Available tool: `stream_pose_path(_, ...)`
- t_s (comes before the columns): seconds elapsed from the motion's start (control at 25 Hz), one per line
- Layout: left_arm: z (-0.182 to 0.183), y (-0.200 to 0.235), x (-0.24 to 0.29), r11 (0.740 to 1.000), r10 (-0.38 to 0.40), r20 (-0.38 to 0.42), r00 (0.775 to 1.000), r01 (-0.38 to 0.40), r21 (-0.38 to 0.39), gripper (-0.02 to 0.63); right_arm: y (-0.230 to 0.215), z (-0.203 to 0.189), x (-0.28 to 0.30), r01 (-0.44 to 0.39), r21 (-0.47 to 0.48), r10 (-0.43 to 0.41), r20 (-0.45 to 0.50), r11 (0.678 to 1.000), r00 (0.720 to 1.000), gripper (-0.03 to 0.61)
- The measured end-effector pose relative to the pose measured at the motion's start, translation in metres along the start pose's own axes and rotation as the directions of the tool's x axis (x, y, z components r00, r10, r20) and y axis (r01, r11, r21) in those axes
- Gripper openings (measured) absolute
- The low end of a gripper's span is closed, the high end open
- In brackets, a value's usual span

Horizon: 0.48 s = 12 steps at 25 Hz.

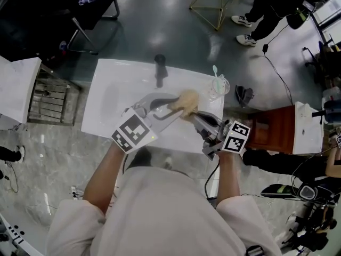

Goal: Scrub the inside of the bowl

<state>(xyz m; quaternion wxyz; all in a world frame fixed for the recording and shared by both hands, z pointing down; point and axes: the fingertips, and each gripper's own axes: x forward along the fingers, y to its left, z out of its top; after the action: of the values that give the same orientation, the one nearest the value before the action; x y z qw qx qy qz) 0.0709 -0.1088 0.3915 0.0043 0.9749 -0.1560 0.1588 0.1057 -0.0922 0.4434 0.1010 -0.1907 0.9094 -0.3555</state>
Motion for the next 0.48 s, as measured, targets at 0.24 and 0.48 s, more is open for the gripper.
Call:
stream_pose_path(0.24, -0.001, 0.019, 0.002, 0.999, 0.037, -0.015, 0.999, -0.037, 0.019, 0.106, 0.022, -0.006, -0.007, -0.113, -0.005, 0.113, -0.015, 0.994, 0.993, 0.018)
stream_pose_path(0.48, -0.011, 0.034, 0.0, 0.995, 0.088, -0.056, 0.995, -0.086, 0.041, 0.106, 0.038, -0.005, -0.012, -0.19, -0.016, 0.189, -0.016, 0.982, 0.982, 0.019)
